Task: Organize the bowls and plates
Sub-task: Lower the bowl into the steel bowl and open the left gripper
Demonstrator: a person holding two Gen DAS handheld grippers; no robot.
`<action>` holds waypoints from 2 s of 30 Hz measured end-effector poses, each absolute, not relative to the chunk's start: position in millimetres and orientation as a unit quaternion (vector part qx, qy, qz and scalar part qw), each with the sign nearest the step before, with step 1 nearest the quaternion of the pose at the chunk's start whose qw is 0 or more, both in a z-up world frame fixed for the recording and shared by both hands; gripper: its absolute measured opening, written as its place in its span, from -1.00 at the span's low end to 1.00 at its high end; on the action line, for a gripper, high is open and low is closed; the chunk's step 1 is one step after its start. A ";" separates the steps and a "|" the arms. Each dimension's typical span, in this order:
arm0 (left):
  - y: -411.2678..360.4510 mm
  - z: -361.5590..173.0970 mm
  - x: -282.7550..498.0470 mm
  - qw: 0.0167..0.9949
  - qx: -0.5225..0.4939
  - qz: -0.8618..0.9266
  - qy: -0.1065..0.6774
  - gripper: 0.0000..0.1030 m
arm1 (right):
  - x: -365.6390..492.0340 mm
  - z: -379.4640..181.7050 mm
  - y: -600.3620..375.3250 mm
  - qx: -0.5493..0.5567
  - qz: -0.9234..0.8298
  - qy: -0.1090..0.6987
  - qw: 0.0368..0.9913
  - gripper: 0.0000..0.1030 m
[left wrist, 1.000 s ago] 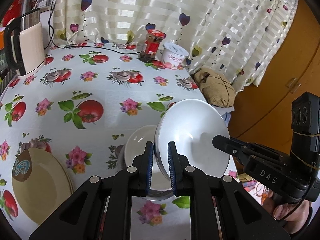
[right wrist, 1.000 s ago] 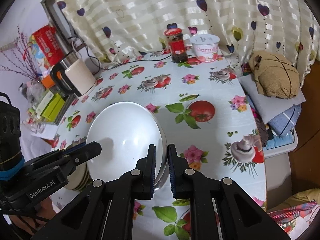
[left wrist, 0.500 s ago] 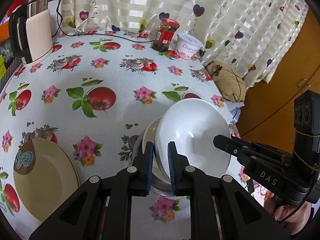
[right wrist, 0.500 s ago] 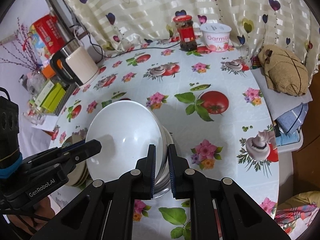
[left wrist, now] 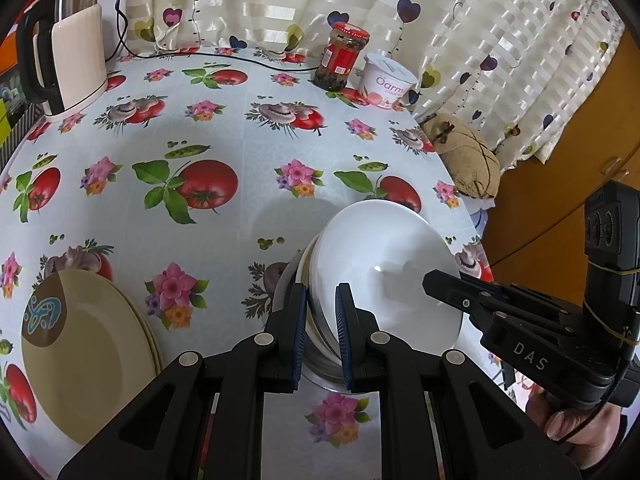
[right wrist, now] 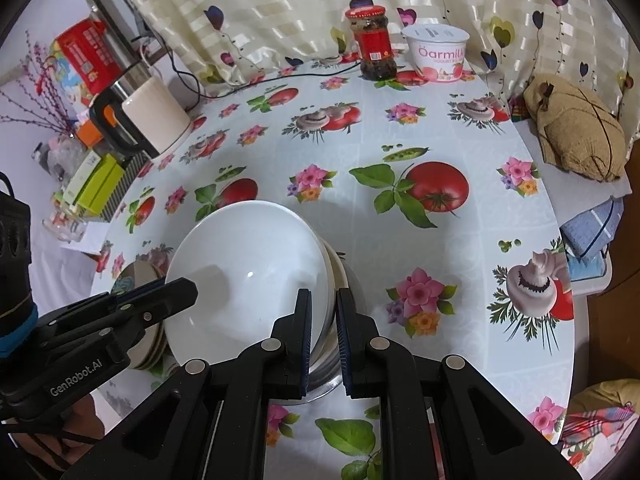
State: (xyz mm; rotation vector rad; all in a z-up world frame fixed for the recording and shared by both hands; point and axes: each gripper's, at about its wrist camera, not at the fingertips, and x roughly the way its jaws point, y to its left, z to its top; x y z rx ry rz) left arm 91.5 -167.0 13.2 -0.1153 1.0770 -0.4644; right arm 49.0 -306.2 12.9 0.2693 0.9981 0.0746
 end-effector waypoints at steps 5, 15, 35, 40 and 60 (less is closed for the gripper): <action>-167.9 9.3 92.4 0.830 -0.054 -0.218 0.511 -0.70 | 50.4 10.1 -306.3 0.128 0.035 0.478 0.868 -0.75; -167.1 6.2 93.0 0.832 -0.052 -0.217 0.508 -0.70 | 54.1 9.8 -304.7 0.108 0.028 0.477 0.872 -0.70; -167.4 7.5 91.2 0.837 -0.047 -0.215 0.501 -0.70 | 52.0 8.8 -304.6 0.110 0.028 0.477 0.872 -0.54; -167.5 7.3 90.9 0.838 -0.045 -0.215 0.500 -0.70 | 51.4 8.3 -305.0 0.110 0.028 0.476 0.872 -0.50; -165.2 13.2 86.7 0.845 -0.051 -0.231 0.480 -0.70 | 41.2 15.6 -305.6 0.104 0.029 0.452 0.886 -0.50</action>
